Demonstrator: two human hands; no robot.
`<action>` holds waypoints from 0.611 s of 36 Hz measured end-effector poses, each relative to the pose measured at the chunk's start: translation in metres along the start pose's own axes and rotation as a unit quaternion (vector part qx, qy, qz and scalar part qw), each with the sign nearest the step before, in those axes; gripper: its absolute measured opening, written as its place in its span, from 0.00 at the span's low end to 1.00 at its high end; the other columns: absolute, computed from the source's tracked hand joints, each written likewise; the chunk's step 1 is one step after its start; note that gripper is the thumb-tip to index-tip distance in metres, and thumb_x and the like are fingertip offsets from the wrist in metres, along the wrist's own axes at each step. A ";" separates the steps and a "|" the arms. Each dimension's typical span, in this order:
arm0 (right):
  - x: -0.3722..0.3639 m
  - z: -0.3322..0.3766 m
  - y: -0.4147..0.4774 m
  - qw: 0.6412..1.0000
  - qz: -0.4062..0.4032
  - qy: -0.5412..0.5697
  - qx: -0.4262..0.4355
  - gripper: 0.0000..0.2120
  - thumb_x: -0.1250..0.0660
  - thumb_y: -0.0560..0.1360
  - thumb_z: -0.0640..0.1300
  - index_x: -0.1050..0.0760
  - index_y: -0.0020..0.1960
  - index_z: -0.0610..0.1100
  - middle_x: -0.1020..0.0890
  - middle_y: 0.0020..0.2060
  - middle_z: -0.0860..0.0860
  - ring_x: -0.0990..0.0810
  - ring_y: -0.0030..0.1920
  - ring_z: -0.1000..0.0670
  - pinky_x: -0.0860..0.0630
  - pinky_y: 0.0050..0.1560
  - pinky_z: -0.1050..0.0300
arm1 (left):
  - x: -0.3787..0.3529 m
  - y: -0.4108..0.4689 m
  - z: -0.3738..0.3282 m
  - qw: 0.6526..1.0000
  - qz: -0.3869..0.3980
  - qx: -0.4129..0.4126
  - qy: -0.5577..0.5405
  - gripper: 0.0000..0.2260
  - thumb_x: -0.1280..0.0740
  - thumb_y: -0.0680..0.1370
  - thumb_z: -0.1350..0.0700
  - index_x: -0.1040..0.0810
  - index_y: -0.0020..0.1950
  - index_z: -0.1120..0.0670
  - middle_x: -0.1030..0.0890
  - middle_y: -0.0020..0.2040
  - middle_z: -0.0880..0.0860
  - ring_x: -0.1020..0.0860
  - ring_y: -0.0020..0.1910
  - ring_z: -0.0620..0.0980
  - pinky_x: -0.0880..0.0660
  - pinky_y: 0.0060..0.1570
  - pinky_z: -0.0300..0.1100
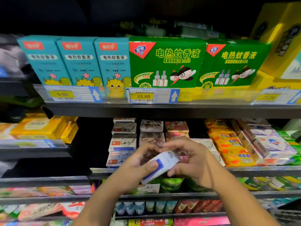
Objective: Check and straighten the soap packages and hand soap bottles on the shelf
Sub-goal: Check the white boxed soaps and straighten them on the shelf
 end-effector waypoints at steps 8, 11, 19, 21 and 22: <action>-0.021 -0.045 0.022 0.972 0.075 -0.190 -0.113 0.22 0.29 0.77 0.50 0.28 0.69 0.61 0.31 0.69 0.68 0.34 0.71 0.63 0.40 0.67 0.72 | 0.047 -0.015 0.009 0.964 -0.173 0.012 0.202 0.18 0.26 0.73 0.43 0.29 0.58 0.37 0.22 0.53 0.35 0.23 0.54 0.35 0.26 0.51 0.33; -0.034 -0.062 0.027 0.931 0.129 -0.307 -0.151 0.26 0.39 0.82 0.57 0.38 0.78 0.56 0.44 0.79 0.58 0.51 0.79 0.54 0.50 0.76 0.61 | 0.069 -0.014 0.009 0.927 -0.182 0.011 0.329 0.19 0.24 0.73 0.47 0.26 0.61 0.41 0.23 0.55 0.36 0.25 0.56 0.41 0.26 0.57 0.41; -0.054 -0.075 0.035 0.875 0.126 -0.453 -0.120 0.32 0.56 0.82 0.65 0.56 0.82 0.54 0.55 0.81 0.53 0.62 0.80 0.51 0.65 0.78 0.52 | 0.091 -0.013 0.036 0.848 -0.163 0.026 0.504 0.30 0.25 0.72 0.45 0.29 0.71 0.52 0.26 0.66 0.50 0.33 0.68 0.52 0.35 0.66 0.45; -0.056 -0.083 0.035 0.868 0.132 -0.462 -0.125 0.33 0.59 0.81 0.66 0.58 0.82 0.53 0.56 0.81 0.53 0.62 0.80 0.51 0.63 0.79 0.50 | 0.092 -0.015 0.039 0.844 -0.156 0.007 0.513 0.30 0.25 0.72 0.45 0.28 0.70 0.53 0.25 0.65 0.50 0.32 0.66 0.53 0.33 0.64 0.46; -0.056 -0.085 0.035 0.868 0.131 -0.463 -0.125 0.32 0.59 0.81 0.66 0.58 0.81 0.54 0.56 0.81 0.53 0.62 0.80 0.51 0.62 0.79 0.50 | 0.091 -0.016 0.041 0.842 -0.148 -0.001 0.518 0.30 0.25 0.72 0.44 0.27 0.70 0.53 0.25 0.64 0.51 0.32 0.65 0.53 0.33 0.63 0.47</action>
Point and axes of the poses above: each hand's wrist, its own y-axis towards the middle knuckle, its own x-axis out of the back of the hand, z = x × y, the point moved 5 cm from there along y, towards the middle knuckle
